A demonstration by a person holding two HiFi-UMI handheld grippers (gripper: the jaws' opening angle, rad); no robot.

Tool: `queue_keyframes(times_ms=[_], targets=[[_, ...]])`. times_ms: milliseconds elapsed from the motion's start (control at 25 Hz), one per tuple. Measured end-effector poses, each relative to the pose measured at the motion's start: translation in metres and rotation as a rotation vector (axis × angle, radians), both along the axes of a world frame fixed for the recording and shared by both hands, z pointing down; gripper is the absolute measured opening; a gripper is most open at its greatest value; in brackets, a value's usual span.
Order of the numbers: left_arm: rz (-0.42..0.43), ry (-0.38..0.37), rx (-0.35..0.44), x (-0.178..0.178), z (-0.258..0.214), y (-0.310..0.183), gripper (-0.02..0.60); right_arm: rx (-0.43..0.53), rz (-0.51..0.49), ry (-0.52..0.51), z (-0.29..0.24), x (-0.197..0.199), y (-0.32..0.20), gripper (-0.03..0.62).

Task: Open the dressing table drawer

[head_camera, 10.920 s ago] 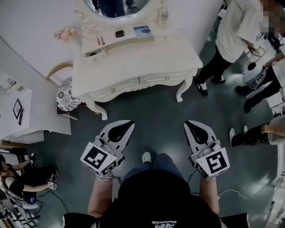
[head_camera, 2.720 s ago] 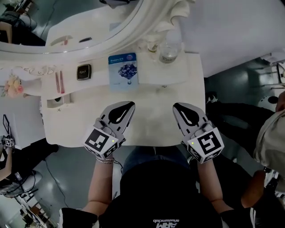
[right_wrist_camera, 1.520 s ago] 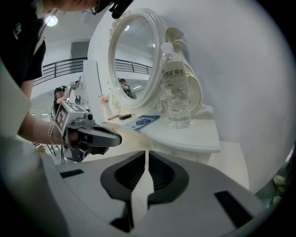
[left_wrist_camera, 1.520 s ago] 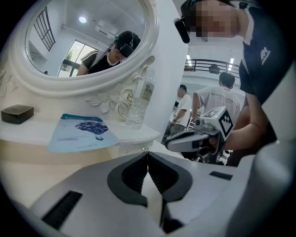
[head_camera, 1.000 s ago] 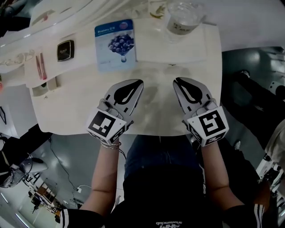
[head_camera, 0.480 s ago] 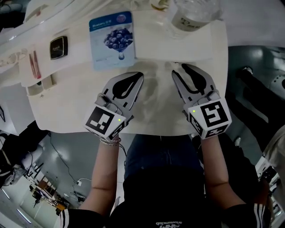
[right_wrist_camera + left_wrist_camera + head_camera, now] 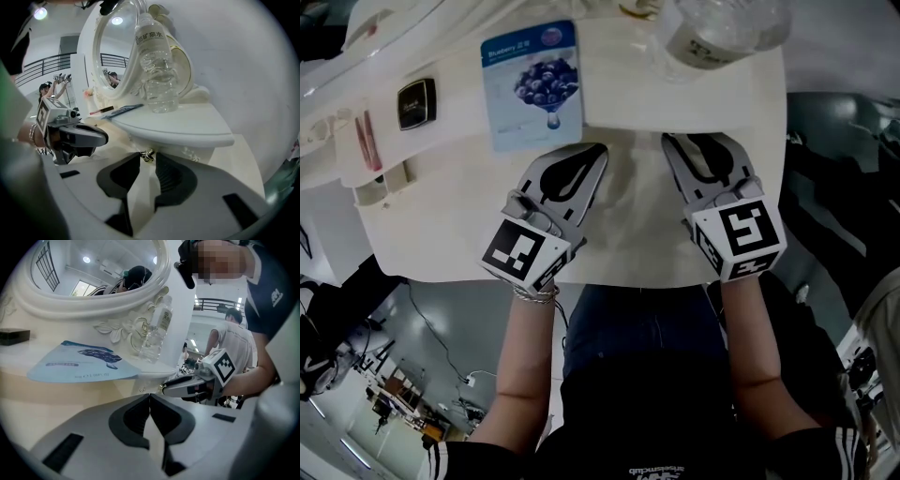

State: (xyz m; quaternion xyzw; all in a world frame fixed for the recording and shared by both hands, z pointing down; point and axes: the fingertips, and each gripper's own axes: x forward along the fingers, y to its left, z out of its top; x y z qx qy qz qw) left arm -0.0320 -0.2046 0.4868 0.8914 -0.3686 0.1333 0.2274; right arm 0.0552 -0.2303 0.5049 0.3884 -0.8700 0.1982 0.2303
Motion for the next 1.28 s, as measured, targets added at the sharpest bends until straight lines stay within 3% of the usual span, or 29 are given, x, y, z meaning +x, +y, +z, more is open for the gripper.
queue_keyframes(times_ms=[240, 1280], targets=[[0.018, 0.029, 0.033, 0.004, -0.002, 0.000, 0.018, 0.016, -0.013, 0.019, 0.001, -0.001, 0.002, 0.095], [0.026, 0.025, 0.029, 0.000, -0.006, 0.028, 0.018, -0.010, -0.037, 0.039, 0.001, 0.000, 0.033, 0.089]])
